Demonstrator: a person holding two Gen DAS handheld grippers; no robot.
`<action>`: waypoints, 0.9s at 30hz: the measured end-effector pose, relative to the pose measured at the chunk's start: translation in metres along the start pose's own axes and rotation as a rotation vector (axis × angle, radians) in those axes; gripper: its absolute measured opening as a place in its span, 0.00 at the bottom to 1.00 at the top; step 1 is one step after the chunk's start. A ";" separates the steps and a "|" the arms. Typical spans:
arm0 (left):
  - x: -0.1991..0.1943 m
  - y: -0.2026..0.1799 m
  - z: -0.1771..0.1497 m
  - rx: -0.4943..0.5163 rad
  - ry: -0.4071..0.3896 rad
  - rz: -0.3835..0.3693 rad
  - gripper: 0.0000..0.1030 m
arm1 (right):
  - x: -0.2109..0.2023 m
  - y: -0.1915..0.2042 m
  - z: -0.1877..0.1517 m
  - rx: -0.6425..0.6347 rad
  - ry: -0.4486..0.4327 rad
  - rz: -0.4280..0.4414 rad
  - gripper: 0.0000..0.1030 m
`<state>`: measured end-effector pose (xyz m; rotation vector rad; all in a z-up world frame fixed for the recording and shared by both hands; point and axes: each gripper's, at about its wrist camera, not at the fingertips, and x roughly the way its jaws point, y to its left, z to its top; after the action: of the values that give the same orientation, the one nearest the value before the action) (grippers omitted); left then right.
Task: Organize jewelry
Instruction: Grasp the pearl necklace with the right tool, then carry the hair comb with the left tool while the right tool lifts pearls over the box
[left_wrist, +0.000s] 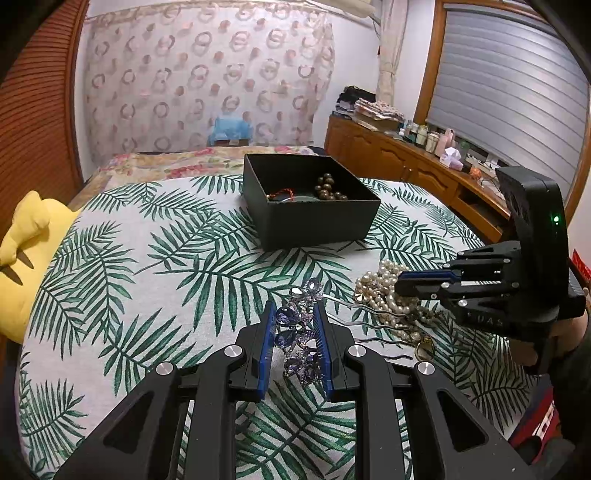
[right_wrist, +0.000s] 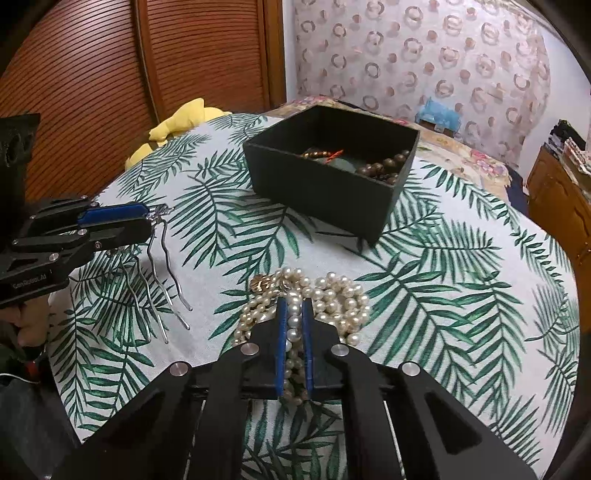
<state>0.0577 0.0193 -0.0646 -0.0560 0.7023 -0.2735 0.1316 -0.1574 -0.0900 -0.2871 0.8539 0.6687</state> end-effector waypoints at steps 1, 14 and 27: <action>0.000 -0.001 0.001 0.001 -0.001 0.000 0.19 | -0.003 -0.001 0.001 0.000 -0.007 -0.002 0.08; -0.005 -0.001 0.029 0.032 -0.055 0.012 0.19 | -0.075 -0.011 0.044 -0.030 -0.176 -0.057 0.08; -0.009 0.000 0.070 0.049 -0.122 0.025 0.19 | -0.128 -0.023 0.097 -0.052 -0.306 -0.121 0.08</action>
<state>0.0959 0.0190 -0.0058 -0.0166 0.5743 -0.2609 0.1447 -0.1824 0.0700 -0.2723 0.5229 0.6036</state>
